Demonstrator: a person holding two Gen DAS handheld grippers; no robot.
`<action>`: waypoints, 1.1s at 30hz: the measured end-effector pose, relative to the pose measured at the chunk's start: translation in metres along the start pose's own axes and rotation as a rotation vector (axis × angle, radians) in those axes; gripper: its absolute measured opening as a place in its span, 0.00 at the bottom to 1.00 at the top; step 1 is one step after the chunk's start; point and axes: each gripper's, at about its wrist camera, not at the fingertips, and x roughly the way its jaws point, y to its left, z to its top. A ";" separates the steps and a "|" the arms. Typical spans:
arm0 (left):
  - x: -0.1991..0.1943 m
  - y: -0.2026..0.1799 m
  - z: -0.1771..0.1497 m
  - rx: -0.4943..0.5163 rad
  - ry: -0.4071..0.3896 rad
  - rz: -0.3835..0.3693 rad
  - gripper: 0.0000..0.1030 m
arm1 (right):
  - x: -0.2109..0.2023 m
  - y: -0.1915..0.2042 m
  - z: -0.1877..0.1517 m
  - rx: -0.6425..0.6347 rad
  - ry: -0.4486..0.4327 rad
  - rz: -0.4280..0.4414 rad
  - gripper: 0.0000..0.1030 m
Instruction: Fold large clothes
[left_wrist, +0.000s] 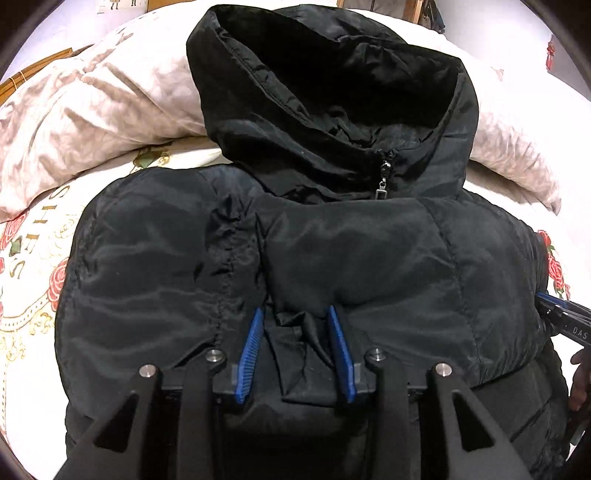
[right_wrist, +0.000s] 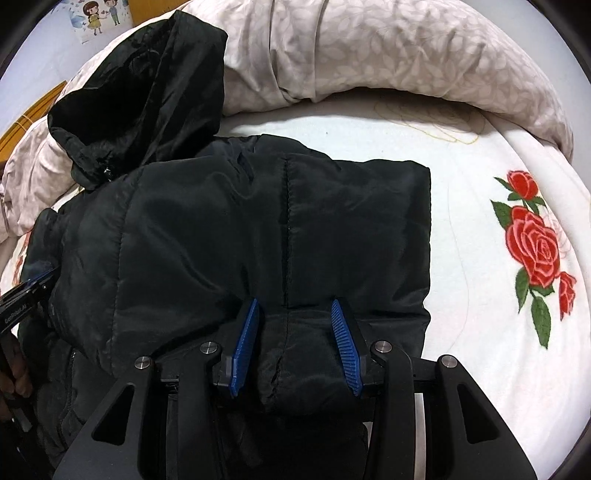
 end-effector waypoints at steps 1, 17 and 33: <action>-0.002 -0.001 0.002 0.002 0.010 0.009 0.39 | -0.004 0.001 0.002 -0.001 0.006 -0.012 0.41; -0.144 -0.011 -0.051 -0.054 0.030 -0.010 0.39 | -0.157 0.032 -0.062 0.053 -0.098 0.065 0.41; -0.229 -0.022 -0.120 -0.041 0.061 0.004 0.41 | -0.213 0.071 -0.144 0.011 -0.029 0.134 0.41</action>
